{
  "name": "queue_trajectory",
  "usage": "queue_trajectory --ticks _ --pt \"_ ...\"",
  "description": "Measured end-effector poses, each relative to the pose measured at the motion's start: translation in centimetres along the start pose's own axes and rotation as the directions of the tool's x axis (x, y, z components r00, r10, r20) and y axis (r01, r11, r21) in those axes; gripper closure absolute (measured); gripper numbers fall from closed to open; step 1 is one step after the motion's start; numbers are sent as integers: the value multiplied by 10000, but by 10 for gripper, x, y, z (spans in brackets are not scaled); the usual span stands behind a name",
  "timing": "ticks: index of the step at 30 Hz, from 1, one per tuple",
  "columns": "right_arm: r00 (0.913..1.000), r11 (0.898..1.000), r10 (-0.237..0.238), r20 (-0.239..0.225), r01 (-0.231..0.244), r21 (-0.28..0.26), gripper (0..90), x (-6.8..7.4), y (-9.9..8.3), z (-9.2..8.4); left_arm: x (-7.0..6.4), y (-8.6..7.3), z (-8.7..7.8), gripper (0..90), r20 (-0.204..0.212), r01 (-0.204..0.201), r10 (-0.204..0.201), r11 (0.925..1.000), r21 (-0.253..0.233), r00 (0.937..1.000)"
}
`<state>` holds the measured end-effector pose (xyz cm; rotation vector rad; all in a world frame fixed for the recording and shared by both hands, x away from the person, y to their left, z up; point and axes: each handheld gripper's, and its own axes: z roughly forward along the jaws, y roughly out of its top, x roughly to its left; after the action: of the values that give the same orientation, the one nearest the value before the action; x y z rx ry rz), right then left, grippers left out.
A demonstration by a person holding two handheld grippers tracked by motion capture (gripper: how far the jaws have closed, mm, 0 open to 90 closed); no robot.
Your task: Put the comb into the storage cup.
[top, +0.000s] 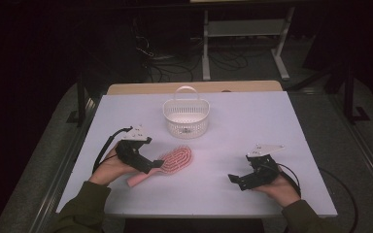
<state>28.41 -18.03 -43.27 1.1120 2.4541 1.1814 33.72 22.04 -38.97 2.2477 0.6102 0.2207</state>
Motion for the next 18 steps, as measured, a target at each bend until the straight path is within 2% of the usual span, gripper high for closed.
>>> queue_trajectory --ticks 18 --pt "10000 10000 -9 11 9 -7 0 0 0 0 -1 -6 5 9 101 -52 43 9958 911 9999"
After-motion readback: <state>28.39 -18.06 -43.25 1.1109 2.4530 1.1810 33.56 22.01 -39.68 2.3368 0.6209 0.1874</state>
